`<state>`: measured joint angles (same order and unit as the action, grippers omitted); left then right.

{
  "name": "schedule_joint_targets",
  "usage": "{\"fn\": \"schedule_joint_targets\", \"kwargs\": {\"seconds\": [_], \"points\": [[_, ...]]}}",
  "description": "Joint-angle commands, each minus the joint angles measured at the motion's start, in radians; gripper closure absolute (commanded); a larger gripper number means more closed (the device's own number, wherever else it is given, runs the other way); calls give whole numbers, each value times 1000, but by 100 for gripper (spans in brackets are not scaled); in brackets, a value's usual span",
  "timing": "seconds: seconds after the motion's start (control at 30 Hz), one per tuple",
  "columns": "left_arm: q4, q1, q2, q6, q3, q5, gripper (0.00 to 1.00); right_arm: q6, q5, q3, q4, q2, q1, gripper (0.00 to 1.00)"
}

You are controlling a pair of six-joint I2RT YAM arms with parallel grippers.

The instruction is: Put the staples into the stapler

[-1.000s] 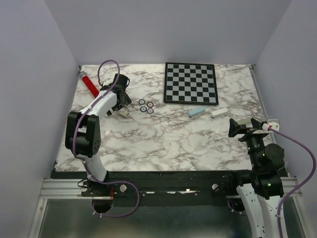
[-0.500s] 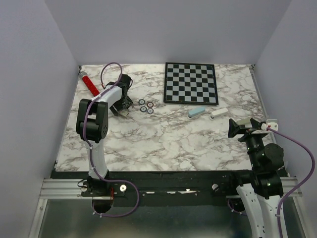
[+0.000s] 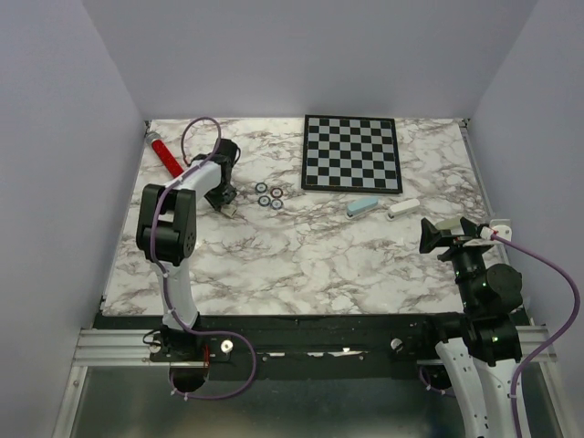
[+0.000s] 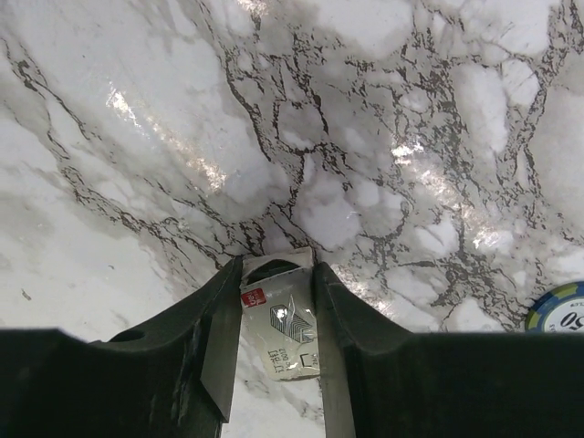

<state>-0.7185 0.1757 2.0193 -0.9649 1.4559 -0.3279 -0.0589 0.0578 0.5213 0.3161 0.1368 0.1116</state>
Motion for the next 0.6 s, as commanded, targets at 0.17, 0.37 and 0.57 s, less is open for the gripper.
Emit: {"fn": "schedule_joint_targets", "kwargs": {"seconds": [0.17,0.37,0.57], "points": [[4,39,-134,14,-167,82,65,-24,-29,9,-9,-6,5,0],[51,165,-208,-69,-311,164,65,-105,-108,39,1,59,5,0],[113,338,-267,-225,-437,211,65,-214,-295,16,-11,145,5,0]]}}
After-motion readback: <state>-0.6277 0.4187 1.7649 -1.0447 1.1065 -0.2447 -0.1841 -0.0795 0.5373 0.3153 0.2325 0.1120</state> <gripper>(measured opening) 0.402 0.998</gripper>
